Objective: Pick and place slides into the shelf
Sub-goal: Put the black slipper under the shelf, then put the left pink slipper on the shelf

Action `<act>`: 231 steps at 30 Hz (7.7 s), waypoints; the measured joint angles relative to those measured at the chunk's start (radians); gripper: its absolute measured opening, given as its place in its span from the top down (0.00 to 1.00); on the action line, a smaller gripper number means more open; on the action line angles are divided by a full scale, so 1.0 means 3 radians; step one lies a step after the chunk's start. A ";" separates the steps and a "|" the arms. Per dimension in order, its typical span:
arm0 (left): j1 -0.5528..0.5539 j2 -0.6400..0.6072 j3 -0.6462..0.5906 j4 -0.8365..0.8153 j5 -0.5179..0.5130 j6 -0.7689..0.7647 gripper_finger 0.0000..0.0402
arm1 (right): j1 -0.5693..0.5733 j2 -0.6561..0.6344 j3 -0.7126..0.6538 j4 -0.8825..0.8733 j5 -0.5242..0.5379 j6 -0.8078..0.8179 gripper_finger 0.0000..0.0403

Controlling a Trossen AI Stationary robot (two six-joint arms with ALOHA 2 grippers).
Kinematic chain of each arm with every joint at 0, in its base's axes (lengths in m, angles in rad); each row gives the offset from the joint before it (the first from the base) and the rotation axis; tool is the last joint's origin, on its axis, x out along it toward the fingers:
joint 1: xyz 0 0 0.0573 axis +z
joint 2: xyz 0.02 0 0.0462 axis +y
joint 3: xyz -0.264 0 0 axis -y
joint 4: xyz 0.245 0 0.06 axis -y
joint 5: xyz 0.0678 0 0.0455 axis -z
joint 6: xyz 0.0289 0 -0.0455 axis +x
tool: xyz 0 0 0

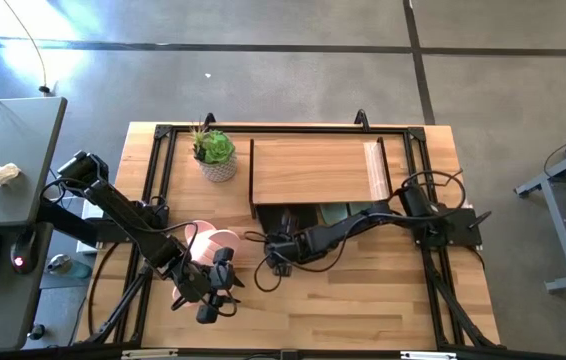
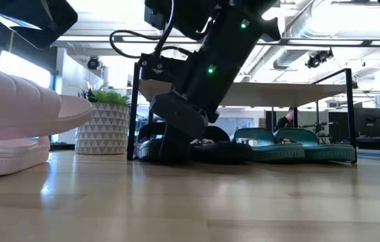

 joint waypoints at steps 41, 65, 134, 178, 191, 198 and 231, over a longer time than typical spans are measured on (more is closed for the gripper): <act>0.0001 -0.0027 0.0053 -0.0572 -0.0659 -0.0348 0.56 | 0.0393 -0.0136 0.0000 -0.0165 0.0189 -0.0036 1.00; -0.0653 0.0000 0.1538 -0.3481 -0.0311 -0.1501 0.56 | 0.0947 -0.0646 0.0000 -0.1100 0.0769 0.0176 1.00; -0.0747 0.1256 0.1526 -0.4447 -0.1169 -0.1141 0.56 | 0.1700 -0.1522 0.0000 -0.1706 0.1661 0.0590 1.00; -0.0456 0.1264 0.1245 -0.4092 -0.1128 -0.1228 0.56 | 0.1700 -0.1521 0.0000 -0.1719 0.1661 0.0613 1.00; -0.0455 0.1264 0.1194 -0.4147 -0.1205 -0.1408 0.83 | 0.1700 -0.1520 0.0000 -0.1727 0.1661 0.0659 1.00; -0.0454 0.1264 0.1193 -0.4149 -0.1205 -0.1432 0.97 | 0.1700 -0.1520 0.0000 -0.1729 0.1661 0.0677 1.00; -0.0375 0.1264 0.4047 -0.4672 -0.2266 -0.0373 0.99 | 0.2002 -0.1520 0.0000 -0.2084 0.1839 0.0987 1.00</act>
